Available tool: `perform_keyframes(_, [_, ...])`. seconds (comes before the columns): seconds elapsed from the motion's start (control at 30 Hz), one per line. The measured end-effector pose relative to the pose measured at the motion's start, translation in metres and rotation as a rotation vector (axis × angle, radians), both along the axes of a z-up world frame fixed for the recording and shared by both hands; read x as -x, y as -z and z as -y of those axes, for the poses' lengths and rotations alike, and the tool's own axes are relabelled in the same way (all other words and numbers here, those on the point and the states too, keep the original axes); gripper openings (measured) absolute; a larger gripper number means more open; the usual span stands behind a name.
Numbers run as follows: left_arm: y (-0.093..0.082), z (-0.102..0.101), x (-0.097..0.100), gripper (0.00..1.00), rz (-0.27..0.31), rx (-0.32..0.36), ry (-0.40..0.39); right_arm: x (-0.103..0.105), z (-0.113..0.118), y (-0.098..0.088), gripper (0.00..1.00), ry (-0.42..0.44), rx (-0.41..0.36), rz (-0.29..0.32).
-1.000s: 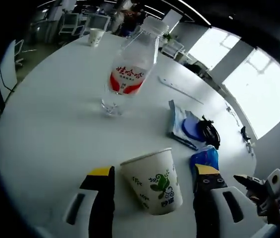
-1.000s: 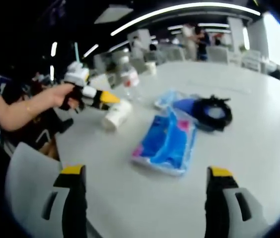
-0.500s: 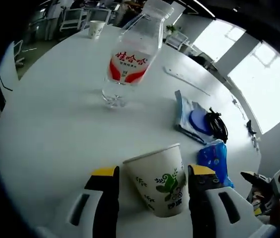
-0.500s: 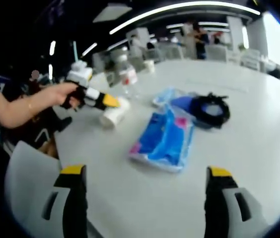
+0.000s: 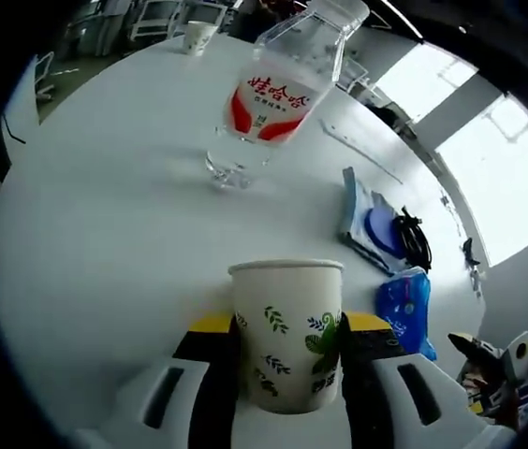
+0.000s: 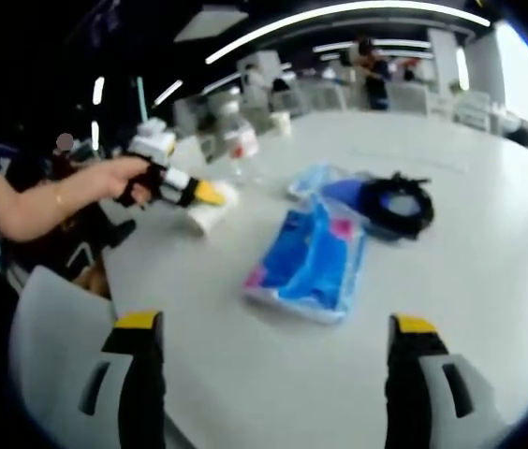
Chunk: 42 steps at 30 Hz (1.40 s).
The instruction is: Arrange the tabletop items into an orderly group along one side of the table until the central work area is clear of visible clutter.
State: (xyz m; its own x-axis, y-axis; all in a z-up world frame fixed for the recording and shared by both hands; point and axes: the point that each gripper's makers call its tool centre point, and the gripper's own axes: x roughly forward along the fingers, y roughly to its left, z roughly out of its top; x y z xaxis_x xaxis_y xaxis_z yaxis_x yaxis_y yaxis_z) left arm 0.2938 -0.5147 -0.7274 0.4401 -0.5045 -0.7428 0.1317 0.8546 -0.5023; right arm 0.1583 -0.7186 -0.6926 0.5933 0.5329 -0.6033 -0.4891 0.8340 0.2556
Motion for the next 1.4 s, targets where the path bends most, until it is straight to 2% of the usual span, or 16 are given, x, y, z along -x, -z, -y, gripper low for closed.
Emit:
perform_keyframes(0.23, [-0.009,0.001,0.0,0.4,0.045,0.015,0.011,-0.001,0.0,-0.001,0.97,0.003,-0.008,0.005])
perform_keyframes(0.43, [-0.024,0.01,-0.004,0.4,0.117,0.051,0.031,-0.002,-0.005,-0.005,0.97,0.0,-0.033,0.007])
perform_keyframes(0.47, [-0.027,0.013,-0.005,0.4,0.133,0.069,0.034,-0.002,-0.006,-0.006,0.96,-0.001,-0.04,0.008])
perform_keyframes(0.5, [-0.035,0.019,-0.01,0.39,0.173,0.116,0.024,-0.003,-0.008,-0.007,0.96,-0.001,-0.049,0.009])
perform_keyframes(0.6, [-0.048,0.028,-0.011,0.39,0.202,0.2,0.017,-0.006,-0.014,-0.012,0.96,0.002,-0.086,0.015])
perform_keyframes(0.8, [-0.069,0.041,-0.012,0.39,0.308,0.236,0.099,-0.014,-0.026,-0.025,0.94,-0.002,-0.156,0.031])
perform_keyframes(0.87, [-0.078,0.045,-0.01,0.39,0.337,0.271,0.116,-0.016,-0.029,-0.029,0.93,-0.003,-0.17,0.038])
perform_keyframes(1.07, [-0.104,0.062,-0.001,0.39,0.47,0.364,0.228,-0.021,-0.041,-0.041,0.9,-0.018,-0.219,0.06])
perform_keyframes(1.2, [-0.119,0.072,0.009,0.39,0.52,0.445,0.272,-0.024,-0.048,-0.05,0.87,-0.026,-0.252,0.076])
perform_keyframes(1.3, [-0.123,0.073,0.012,0.39,0.545,0.445,0.283,-0.027,-0.053,-0.059,0.84,-0.029,-0.277,0.092])
perform_keyframes(1.4, [-0.129,0.078,0.017,0.39,0.582,0.447,0.318,-0.03,-0.057,-0.063,0.8,-0.037,-0.268,0.111])
